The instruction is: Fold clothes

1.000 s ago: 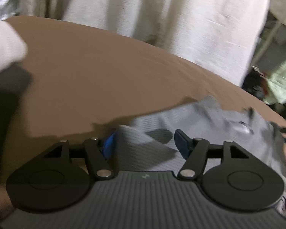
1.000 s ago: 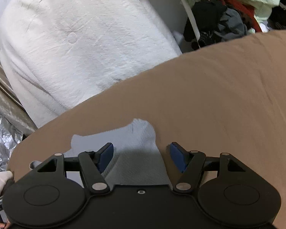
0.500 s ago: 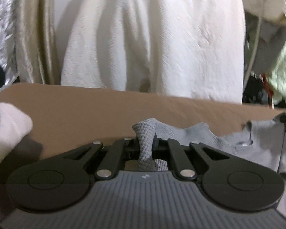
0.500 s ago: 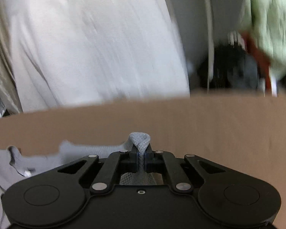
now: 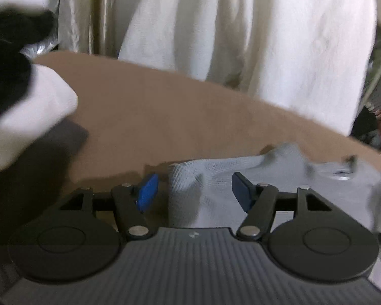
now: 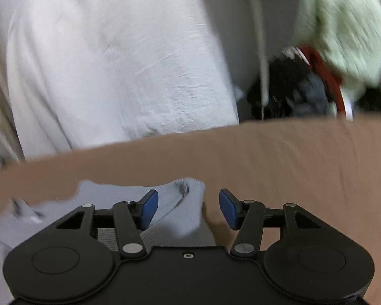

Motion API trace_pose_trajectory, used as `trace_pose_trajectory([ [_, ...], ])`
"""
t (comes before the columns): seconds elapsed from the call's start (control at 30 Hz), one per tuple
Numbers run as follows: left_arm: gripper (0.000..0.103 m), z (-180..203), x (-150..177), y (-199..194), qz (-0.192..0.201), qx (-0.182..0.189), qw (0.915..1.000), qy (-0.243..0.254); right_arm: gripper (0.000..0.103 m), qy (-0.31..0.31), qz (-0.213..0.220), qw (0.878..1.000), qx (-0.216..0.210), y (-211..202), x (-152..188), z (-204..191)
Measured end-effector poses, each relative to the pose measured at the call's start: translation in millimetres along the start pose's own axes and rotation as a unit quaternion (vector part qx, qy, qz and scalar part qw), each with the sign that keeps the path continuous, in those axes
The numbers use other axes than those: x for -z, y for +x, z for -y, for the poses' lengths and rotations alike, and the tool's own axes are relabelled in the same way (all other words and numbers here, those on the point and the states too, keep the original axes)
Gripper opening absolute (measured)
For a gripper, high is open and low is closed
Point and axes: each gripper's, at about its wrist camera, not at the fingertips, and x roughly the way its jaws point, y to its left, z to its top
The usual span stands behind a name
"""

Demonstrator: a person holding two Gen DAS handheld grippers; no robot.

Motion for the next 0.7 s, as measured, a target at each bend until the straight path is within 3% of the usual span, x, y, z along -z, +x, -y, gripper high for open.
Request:
trace_pose_trajectory([
  [0.03,0.065,-0.2,4.0,-12.4,-0.001,0.005,1.0,0.001,0.059,0.028,0.001,1.0,-0.01,-9.1,4.0,8.4],
  [0.17,0.076,2.9,33.5,-53.9,-0.037,0.015,0.999,0.022,0.059,0.003,-0.034,0.999,-0.005,-57.9,41.6,18.9],
  [0.33,0.077,10.0,101.3,-79.5,-0.139,0.003,0.9883,0.063,0.059,-0.017,-0.084,0.996,-0.012,-122.9,93.4,40.2],
  [0.47,0.081,9.8,150.7,-116.0,-0.131,-0.007,0.9884,0.077,0.059,0.022,-0.121,0.992,-0.024,-177.9,127.0,67.6],
  [0.7,0.083,11.4,199.1,-179.0,-0.165,0.0,0.9837,0.071,0.063,-0.071,-0.171,0.982,-0.02,-234.9,193.2,55.7],
])
